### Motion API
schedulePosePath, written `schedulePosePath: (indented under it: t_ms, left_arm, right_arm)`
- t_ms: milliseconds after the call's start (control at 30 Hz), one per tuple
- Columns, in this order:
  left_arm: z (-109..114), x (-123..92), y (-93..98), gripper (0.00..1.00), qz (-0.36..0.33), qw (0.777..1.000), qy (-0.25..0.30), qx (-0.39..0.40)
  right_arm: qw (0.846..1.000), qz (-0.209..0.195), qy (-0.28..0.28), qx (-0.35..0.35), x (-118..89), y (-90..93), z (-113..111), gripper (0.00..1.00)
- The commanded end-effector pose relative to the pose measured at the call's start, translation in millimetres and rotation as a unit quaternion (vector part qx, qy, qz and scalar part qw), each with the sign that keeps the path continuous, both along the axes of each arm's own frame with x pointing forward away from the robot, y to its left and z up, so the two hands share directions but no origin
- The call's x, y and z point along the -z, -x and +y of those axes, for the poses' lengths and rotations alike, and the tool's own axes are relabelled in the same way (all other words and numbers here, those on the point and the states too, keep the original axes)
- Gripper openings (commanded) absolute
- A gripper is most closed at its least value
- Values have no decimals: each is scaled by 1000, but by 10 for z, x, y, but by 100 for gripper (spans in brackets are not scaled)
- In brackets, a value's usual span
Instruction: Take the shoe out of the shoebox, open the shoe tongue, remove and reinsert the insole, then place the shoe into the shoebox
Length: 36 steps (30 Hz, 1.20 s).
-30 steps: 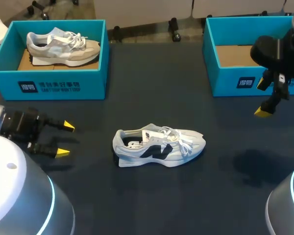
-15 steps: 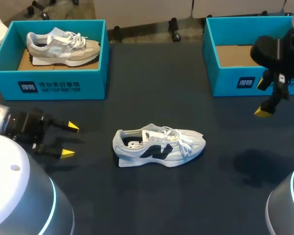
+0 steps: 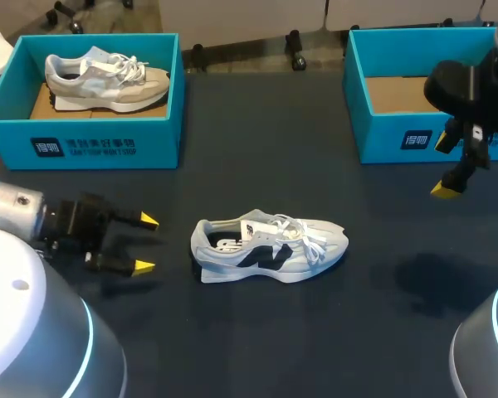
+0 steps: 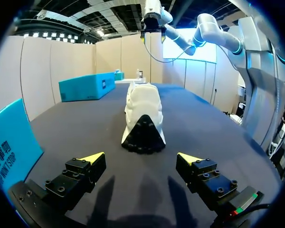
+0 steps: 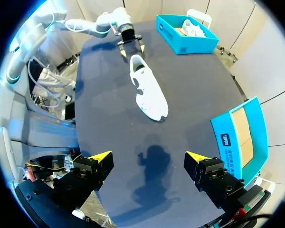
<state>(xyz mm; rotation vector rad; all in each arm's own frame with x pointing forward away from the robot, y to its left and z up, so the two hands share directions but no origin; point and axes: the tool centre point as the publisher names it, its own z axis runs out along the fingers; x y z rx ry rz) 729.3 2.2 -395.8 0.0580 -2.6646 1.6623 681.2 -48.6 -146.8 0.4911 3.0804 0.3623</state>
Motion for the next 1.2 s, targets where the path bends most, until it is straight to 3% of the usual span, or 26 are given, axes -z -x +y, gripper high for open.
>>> schedulePosePath:
  t_ms: [33,767,1200]
  left_arm:
    - [-158,48,20,100,-8,1000,2,-13]
    - [-750,121,97,100,-3,999,24,-26]
    - [-965,212,78,100,3,999,37,-33]
  right_arm:
    - [1000,2,1,0,6,-20,7,100]
    - [1000,2,1,0,6,-20,7,100]
    - [1000,2,1,0,6,-20,7,100]
